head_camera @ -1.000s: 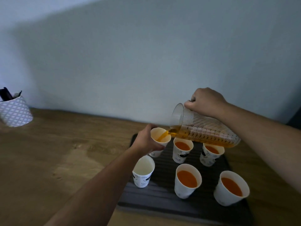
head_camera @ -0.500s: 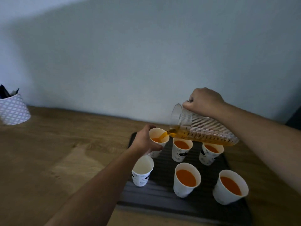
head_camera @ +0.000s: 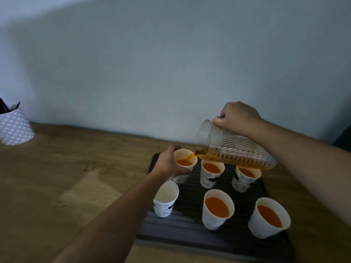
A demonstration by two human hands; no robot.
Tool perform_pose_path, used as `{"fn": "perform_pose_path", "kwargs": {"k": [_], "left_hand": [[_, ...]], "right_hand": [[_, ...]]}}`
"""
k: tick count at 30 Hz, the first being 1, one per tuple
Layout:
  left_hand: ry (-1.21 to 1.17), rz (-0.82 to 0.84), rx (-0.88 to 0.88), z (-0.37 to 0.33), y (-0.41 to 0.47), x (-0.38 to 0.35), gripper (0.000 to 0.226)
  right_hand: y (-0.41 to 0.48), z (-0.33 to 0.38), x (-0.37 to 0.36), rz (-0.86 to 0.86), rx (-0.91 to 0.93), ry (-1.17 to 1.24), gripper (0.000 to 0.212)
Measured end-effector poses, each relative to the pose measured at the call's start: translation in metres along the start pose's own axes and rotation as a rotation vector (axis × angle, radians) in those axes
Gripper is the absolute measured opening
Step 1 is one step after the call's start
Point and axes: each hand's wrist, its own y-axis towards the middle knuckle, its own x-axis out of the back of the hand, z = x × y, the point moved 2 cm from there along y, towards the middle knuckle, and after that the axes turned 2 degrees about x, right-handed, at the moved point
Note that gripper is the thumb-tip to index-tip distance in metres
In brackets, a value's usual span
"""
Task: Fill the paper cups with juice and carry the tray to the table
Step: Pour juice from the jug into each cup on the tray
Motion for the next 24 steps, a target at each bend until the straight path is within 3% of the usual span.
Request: {"fn": "perform_pose_path", "kwargs": {"k": [13, 24], "left_hand": [[-0.025, -0.006, 0.006, 0.001, 0.0, 0.002, 0.087], [-0.132, -0.037, 0.046, 0.0, 0.007, 0.009, 0.082]], "right_hand": [[0.0, 0.0, -0.001, -0.002, -0.03, 0.053, 0.043], [-0.003, -0.011, 0.012, -0.094, -0.101, 0.256, 0.045]]}}
